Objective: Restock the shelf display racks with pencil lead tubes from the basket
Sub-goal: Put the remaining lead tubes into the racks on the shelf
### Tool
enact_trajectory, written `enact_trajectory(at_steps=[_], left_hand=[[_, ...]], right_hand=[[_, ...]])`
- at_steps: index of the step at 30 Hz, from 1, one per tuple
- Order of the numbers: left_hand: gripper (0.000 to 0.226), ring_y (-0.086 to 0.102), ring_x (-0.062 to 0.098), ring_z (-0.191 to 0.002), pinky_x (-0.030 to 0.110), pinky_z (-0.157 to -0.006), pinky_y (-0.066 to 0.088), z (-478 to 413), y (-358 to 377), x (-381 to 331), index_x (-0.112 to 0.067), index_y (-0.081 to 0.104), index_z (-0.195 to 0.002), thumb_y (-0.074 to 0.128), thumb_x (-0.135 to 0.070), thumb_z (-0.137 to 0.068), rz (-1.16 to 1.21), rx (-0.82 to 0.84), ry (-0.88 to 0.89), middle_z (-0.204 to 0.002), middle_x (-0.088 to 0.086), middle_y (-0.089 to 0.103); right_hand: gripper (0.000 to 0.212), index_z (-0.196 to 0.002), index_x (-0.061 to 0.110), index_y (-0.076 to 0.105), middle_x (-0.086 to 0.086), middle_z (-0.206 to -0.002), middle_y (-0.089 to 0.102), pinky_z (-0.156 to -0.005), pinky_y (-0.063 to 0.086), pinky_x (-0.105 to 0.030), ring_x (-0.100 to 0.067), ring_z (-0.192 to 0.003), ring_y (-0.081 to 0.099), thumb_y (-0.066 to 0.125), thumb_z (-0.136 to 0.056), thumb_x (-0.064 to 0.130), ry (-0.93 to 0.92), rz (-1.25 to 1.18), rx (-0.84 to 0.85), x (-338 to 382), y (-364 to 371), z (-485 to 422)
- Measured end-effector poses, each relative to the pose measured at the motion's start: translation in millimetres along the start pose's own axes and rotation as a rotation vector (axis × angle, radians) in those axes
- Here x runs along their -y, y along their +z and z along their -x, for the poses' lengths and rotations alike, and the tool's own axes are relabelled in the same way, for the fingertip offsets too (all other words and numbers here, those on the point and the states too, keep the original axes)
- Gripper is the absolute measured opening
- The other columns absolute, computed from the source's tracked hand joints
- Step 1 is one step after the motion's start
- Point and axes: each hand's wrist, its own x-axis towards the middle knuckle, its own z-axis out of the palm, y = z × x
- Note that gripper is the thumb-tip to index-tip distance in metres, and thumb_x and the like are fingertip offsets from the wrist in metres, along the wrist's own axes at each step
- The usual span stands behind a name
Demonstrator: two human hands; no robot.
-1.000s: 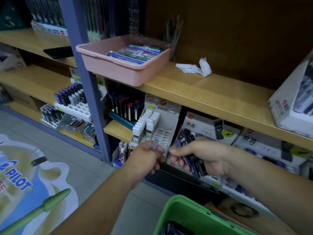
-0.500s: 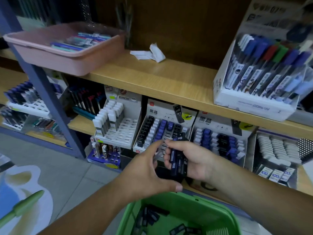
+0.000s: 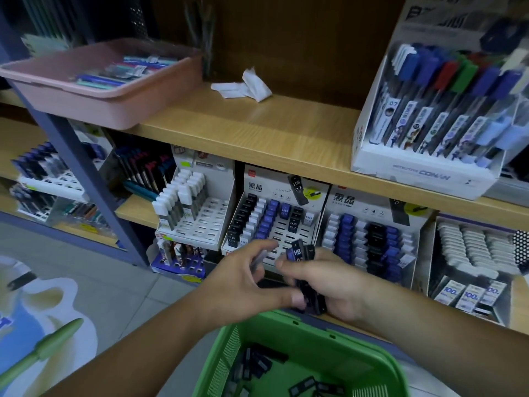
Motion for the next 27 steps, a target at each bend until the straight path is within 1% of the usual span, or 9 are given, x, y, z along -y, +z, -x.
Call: enact_trajectory(at_steps=[1, 2, 4, 7, 13, 18, 21, 24, 27], left_hand=[[0.060, 0.067, -0.002, -0.087, 0.013, -0.064, 0.027, -1.3, -3.2, -1.8, -0.037, 0.057, -0.134, 0.086, -0.039, -0.081, 0.012, -0.024, 0.000, -0.104, 0.014, 0.057], [0.039, 0.062, -0.002, -0.069, 0.016, -0.064, 0.034, -3.0, -4.9, -3.1, -0.033, 0.061, -0.127, 0.077, -0.033, -0.091, 0.047, -0.041, 0.002, -0.072, -0.008, 0.044], [0.019, 0.044, 0.007, -0.057, 0.026, -0.062, 0.038, -8.7, -6.4, 1.1, -0.017, 0.060, -0.120, 0.059, -0.024, -0.102, 0.185, -0.048, -0.047, -0.069, -0.007, 0.050], [0.023, 0.051, 0.016, -0.062, 0.032, -0.058, 0.041, -9.4, -8.2, 11.0, -0.006, 0.061, -0.116, 0.048, -0.024, -0.109, 0.244, -0.007, -0.102, -0.080, 0.004, 0.060], [0.014, 0.062, 0.018, -0.078, 0.029, -0.067, 0.052, -9.6, -15.6, 14.9, -0.014, 0.075, -0.110, 0.070, -0.017, -0.098, 0.358, 0.067, -0.064, -0.083, 0.002, 0.062], [0.039, 0.068, 0.021, -0.071, 0.029, -0.057, 0.050, -11.7, -13.6, 10.0, -0.008, 0.060, -0.120, 0.080, -0.005, -0.087, 0.397, -0.041, -0.058, -0.080, 0.010, 0.071], [0.045, 0.070, 0.020, -0.076, 0.031, -0.063, 0.056, -12.3, -16.2, 11.4, -0.011, 0.062, -0.118, 0.085, -0.002, -0.081, 0.326, -0.047, -0.056, -0.087, 0.008, 0.076], [0.035, 0.070, 0.018, -0.074, 0.031, -0.067, 0.058, -12.5, -17.3, 13.4, -0.011, 0.071, -0.109, 0.084, 0.002, -0.080, 0.274, -0.073, -0.023, -0.088, 0.006, 0.075], [0.010, 0.067, 0.020, -0.070, 0.032, -0.066, 0.057, -12.5, -19.9, 13.0, -0.012, 0.076, -0.102, 0.075, -0.011, -0.093, 0.285, -0.115, 0.019, -0.084, 0.008, 0.075]], right_hand=[[0.015, -0.080, 0.014, 0.065, -0.004, -0.062, 0.054, -0.050, 0.037, -0.027, -0.017, -0.051, 0.047, 0.074, -0.092, 0.014, 0.019, 0.031, 0.046, -1.1, -2.5, 1.5], [0.014, -0.082, 0.015, 0.065, -0.004, -0.065, 0.054, -0.049, 0.035, -0.026, -0.017, -0.052, 0.046, 0.074, -0.092, 0.014, 0.039, 0.043, 0.098, -1.9, -4.8, 3.1], [0.007, -0.090, 0.016, 0.068, -0.007, -0.070, 0.057, -0.049, 0.034, -0.026, -0.017, -0.053, 0.047, 0.074, -0.093, 0.015, 0.040, 0.067, 0.156, -3.3, -7.2, 5.7], [0.010, -0.102, 0.012, 0.068, -0.011, -0.076, 0.065, -0.048, 0.035, -0.026, -0.018, -0.052, 0.049, 0.074, -0.094, 0.016, -0.048, 0.073, 0.073, -7.7, -5.0, 4.3], [0.021, -0.110, 0.015, 0.070, 0.001, -0.061, 0.064, -0.048, 0.038, -0.028, -0.018, -0.050, 0.050, 0.078, -0.091, 0.015, -0.251, 0.061, -0.137, 7.3, -4.8, -1.6], [0.017, -0.108, 0.013, 0.071, 0.002, -0.063, 0.067, -0.049, 0.039, -0.028, -0.017, -0.051, 0.051, 0.077, -0.092, 0.014, -0.254, 0.122, -0.121, 10.5, -1.7, -1.8], [0.013, -0.105, 0.014, 0.073, -0.005, -0.071, 0.072, -0.049, 0.041, -0.027, -0.017, -0.052, 0.052, 0.076, -0.093, 0.015, -0.234, 0.124, -0.213, 11.1, -3.1, -3.8], [0.011, -0.104, 0.010, 0.074, -0.012, -0.082, 0.077, -0.048, 0.041, -0.029, -0.019, -0.052, 0.053, 0.074, -0.093, 0.014, -0.202, 0.099, -0.254, 13.5, -8.6, -4.1], [0.015, -0.101, 0.005, 0.072, -0.012, -0.085, 0.078, -0.048, 0.041, -0.029, -0.020, -0.052, 0.054, 0.074, -0.094, 0.018, -0.164, 0.166, -0.212, 15.4, -12.6, -0.3]])
